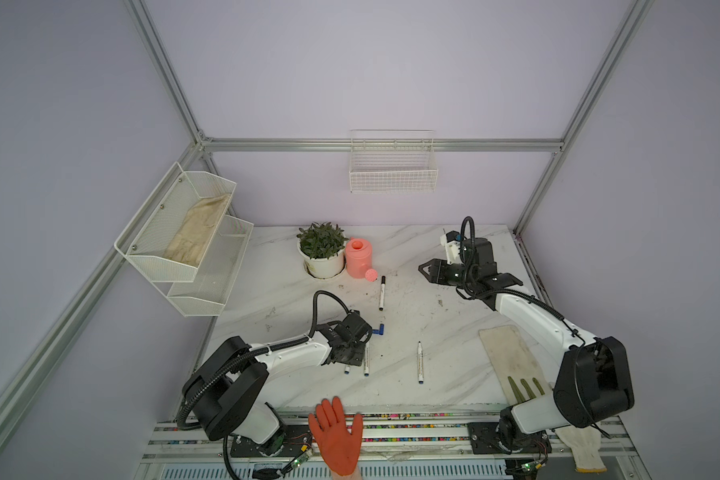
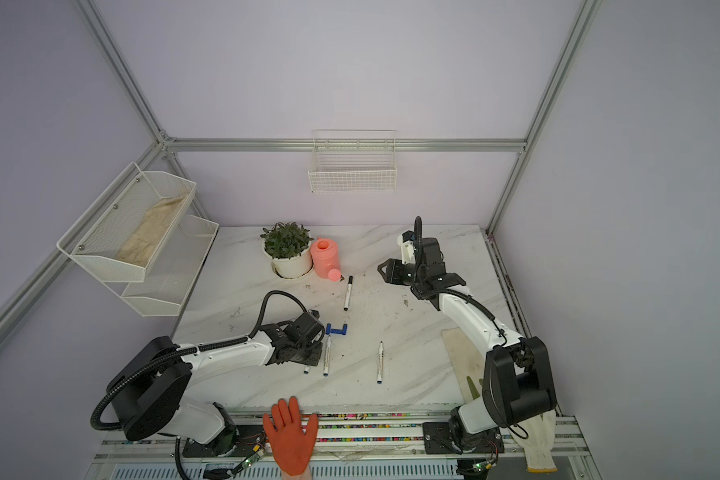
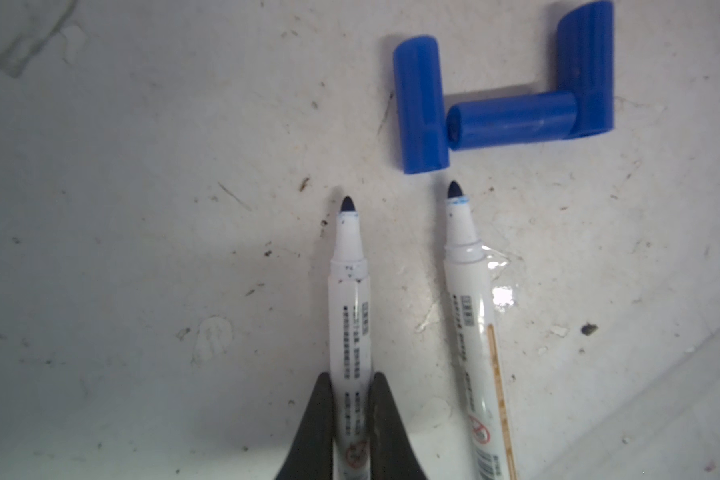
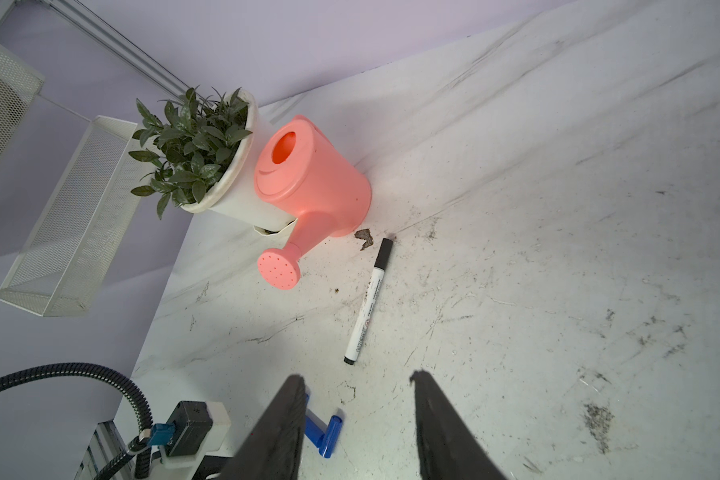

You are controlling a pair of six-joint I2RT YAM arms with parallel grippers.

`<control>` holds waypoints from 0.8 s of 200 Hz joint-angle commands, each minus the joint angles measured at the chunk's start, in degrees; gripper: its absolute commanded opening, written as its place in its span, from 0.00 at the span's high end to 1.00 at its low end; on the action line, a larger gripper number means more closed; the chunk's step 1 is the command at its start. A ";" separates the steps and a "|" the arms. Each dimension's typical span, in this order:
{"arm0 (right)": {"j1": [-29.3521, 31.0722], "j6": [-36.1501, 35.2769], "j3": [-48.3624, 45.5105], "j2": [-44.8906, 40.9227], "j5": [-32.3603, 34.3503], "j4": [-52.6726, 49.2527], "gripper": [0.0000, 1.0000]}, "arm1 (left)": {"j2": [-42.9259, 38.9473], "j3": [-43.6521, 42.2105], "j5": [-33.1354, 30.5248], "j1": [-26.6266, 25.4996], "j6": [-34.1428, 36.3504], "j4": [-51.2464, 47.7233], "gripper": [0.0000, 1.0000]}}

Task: Insert the pens into the pen caps
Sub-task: 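Move the left gripper to the blue-tipped markers and grasp one, then lift the blue-tipped marker upright with the left gripper while the right gripper approaches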

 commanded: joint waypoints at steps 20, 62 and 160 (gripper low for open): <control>0.07 -1.32 0.90 -1.84 -2.25 -0.15 0.55 | -3.90 3.56 -1.35 2.65 3.22 -0.86 1.00; 5.30 -2.39 1.64 -2.81 -9.77 4.56 0.54 | -17.66 0.66 4.70 5.13 8.75 21.91 1.00; 15.49 -1.63 7.29 3.73 -7.94 10.97 0.50 | -12.41 1.74 9.07 5.23 8.35 45.81 1.00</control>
